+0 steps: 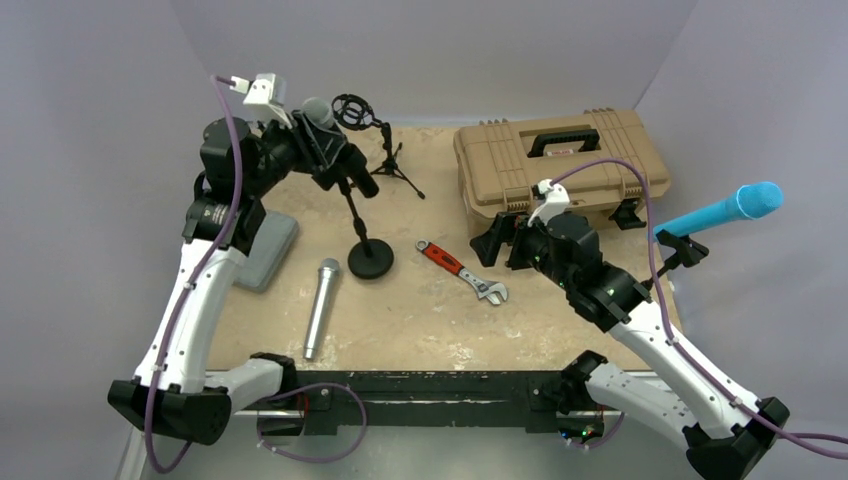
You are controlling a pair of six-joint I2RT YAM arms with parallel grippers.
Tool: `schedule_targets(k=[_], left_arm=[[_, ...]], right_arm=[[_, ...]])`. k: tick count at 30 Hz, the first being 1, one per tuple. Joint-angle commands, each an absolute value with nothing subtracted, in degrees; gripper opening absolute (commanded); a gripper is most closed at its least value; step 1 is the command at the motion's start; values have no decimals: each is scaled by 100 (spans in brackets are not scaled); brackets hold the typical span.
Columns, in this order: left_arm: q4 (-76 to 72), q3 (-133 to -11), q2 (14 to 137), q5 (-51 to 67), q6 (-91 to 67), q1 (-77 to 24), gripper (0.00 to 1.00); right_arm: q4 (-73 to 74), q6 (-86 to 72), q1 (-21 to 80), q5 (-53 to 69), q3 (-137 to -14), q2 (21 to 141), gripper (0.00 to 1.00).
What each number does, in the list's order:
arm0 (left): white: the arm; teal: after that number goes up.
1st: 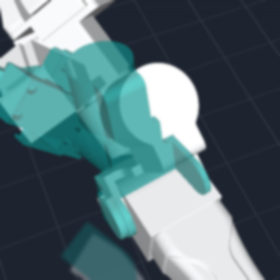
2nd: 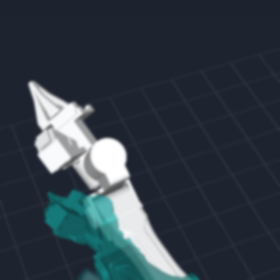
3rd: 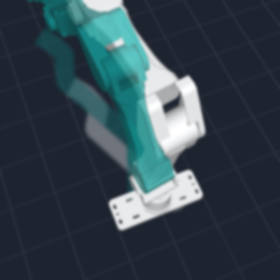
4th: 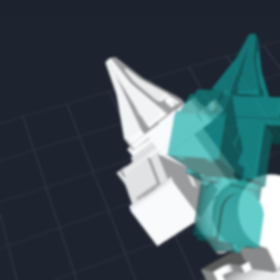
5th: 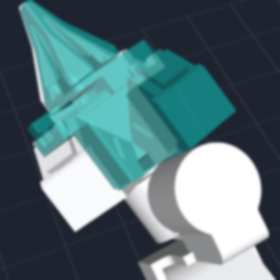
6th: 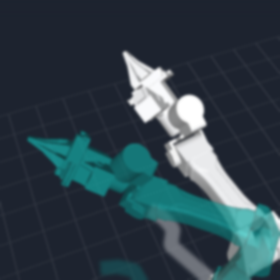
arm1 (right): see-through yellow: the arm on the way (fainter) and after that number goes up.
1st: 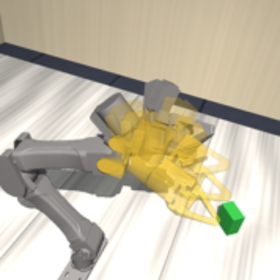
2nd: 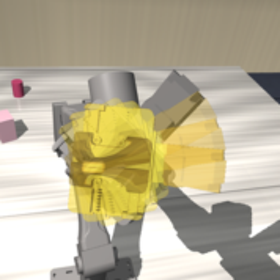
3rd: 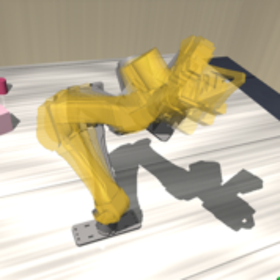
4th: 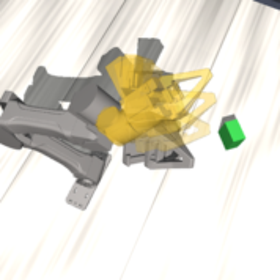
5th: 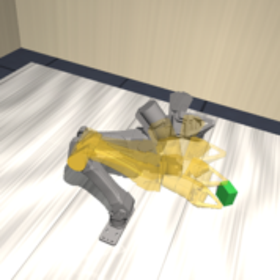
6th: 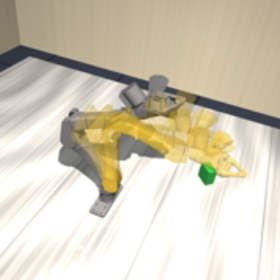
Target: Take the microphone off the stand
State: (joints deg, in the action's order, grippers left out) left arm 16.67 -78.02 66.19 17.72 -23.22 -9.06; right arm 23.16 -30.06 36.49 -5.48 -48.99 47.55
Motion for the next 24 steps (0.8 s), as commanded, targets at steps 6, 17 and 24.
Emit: schedule_targets(k=[6, 17, 24], left_arm=[[1656, -7709, 5891, 2470, -1763, -1534, 0], [1491, -6995, 5671, 2852, -1749, -2043, 0], [1564, -6810, 5274, 2614, -1487, -2048, 49]], right_arm=[[1632, -2492, 3683, 455, -5269, 4659, 99], [1460, -1903, 3781, 599, -6521, 5358, 99], [1508, -2063, 4672, -639, -7244, 6056, 99]])
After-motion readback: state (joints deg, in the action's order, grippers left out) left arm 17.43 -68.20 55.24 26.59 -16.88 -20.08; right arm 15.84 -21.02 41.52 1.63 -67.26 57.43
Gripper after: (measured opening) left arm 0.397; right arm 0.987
